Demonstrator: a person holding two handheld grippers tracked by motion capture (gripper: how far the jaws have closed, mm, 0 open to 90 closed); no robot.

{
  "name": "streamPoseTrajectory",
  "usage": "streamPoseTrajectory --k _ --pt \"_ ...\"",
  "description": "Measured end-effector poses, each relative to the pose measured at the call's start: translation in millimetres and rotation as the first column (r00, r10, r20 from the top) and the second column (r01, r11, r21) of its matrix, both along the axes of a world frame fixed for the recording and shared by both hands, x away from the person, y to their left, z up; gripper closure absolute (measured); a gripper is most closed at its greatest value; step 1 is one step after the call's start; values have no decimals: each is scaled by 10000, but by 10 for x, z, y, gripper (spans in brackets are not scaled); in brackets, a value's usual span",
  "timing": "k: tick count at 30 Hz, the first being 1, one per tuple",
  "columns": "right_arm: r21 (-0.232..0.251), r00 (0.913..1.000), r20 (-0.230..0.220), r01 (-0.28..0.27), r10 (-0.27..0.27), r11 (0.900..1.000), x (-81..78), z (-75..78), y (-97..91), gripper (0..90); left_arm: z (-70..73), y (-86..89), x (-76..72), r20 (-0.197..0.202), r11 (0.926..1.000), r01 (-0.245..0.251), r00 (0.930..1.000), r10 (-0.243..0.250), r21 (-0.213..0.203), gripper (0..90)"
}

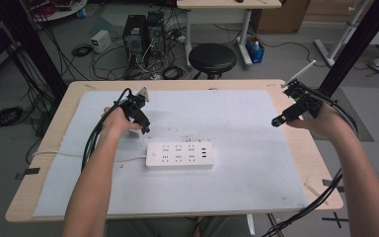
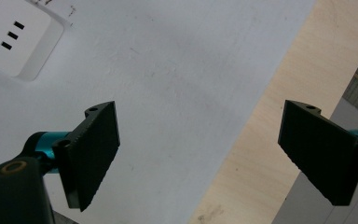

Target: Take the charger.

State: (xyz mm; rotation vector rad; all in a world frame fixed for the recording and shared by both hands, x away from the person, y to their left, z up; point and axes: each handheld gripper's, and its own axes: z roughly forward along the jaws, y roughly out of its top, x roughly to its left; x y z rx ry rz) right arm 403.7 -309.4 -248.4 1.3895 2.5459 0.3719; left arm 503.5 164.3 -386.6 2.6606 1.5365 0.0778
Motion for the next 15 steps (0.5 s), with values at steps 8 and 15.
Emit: streamPoseTrajectory --k 8,15 --pt "7 10000 -56 -1 1 10000 5 -39 -10 121 -127 11 21 -61 9994 -332 9994 333 137 206" --pt "19 10000 -87 -11 12 10000 23 -55 -24 120 -186 -8 49 -125 9988 -417 9990 421 268 223"
